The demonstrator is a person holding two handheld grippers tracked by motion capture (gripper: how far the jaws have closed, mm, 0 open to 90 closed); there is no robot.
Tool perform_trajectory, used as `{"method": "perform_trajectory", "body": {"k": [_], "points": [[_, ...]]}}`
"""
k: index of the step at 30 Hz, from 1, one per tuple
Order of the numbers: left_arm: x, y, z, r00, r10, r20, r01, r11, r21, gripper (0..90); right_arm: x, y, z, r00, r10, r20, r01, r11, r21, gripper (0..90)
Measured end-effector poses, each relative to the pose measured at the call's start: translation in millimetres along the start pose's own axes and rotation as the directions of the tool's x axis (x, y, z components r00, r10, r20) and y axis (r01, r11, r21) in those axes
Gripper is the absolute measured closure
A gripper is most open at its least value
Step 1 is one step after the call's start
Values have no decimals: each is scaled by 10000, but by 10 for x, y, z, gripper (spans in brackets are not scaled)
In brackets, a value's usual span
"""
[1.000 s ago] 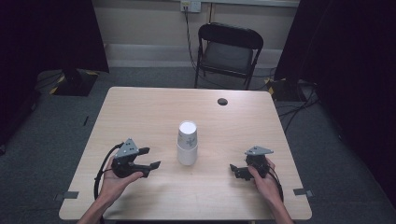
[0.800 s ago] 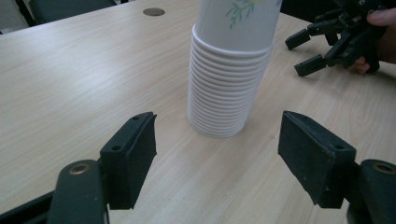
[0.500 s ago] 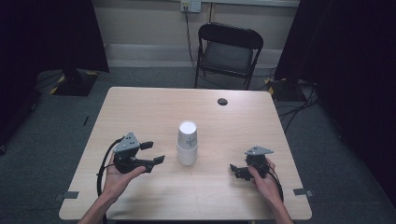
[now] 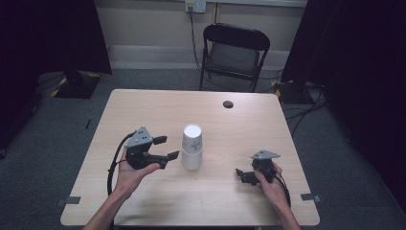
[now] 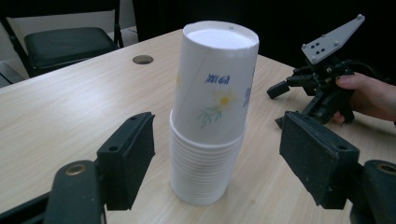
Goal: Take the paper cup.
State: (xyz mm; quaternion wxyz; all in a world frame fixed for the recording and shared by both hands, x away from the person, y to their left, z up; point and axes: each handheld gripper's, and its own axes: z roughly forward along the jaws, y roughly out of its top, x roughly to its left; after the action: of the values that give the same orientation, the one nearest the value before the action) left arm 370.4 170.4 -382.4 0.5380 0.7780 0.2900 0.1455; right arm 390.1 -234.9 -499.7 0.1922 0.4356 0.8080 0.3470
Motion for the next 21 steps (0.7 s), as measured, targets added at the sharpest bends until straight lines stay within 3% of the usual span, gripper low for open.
{"method": "perform_trajectory", "body": {"k": [8, 16, 21], "points": [[20, 160, 81, 10000, -34, 52, 35, 9999, -103, 174, 0, 0, 0, 10000, 4, 0, -4, 10000, 1, 98], [36, 251, 235, 9999, -27, 125, 29, 9998, -185, 161, 0, 0, 0, 10000, 7, 0, -7, 10000, 0, 98], [31, 280, 361, 9998, 120, 169, -120, 9999, 14, 161, 1, 0, 0, 10000, 12, 2, -12, 10000, -1, 98]]}}
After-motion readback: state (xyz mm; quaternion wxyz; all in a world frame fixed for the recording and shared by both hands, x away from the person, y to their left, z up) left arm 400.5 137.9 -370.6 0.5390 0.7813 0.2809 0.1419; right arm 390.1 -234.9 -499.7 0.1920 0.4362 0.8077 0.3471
